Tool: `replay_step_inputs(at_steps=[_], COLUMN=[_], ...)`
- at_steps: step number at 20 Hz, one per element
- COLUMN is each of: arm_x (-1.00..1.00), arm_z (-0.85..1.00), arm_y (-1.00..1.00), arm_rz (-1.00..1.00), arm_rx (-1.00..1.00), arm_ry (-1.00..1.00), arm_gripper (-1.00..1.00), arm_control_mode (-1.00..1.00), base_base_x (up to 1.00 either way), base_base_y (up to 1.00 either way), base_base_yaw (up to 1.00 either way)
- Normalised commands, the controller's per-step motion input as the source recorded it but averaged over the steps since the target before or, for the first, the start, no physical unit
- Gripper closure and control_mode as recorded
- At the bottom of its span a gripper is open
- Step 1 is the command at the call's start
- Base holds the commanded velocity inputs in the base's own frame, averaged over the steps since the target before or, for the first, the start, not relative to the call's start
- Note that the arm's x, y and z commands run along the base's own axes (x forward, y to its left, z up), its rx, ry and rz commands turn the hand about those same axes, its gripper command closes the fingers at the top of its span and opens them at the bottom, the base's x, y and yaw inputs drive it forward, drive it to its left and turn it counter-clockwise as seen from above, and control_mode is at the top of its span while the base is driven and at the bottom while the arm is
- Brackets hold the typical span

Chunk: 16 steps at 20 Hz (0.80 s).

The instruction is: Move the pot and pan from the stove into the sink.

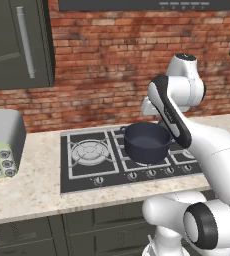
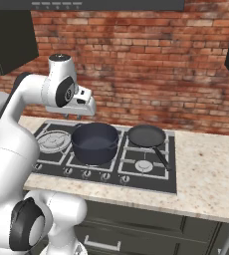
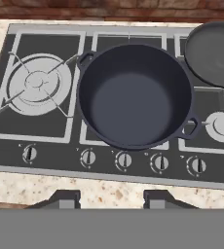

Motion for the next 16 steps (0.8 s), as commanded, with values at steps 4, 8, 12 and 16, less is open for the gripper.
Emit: replay_step_inputs(at_steps=[4,8,12,16], arm_x=[0.01,0.00,0.00,-0.01], arm_z=[0.00,0.00,0.00,-0.05], arm_y=[0.00,0.00,0.00,-0.10], arm_rz=[0.00,0.00,0.00,-0.10], arm_rx=[0.00,0.00,0.00,0.01], arm_ry=[0.01,0.00,0.00,0.00], arm_gripper=[-1.00,-1.00,-1.00,-1.00], arm_control_mode=[-1.00,-1.00,-1.00,-1.00], base_base_x=[0.00,0.00,0.00,0.00], base_base_y=[0.00,0.00,0.00,0.00], base_base_yaw=[0.00,0.00,0.00,0.00])
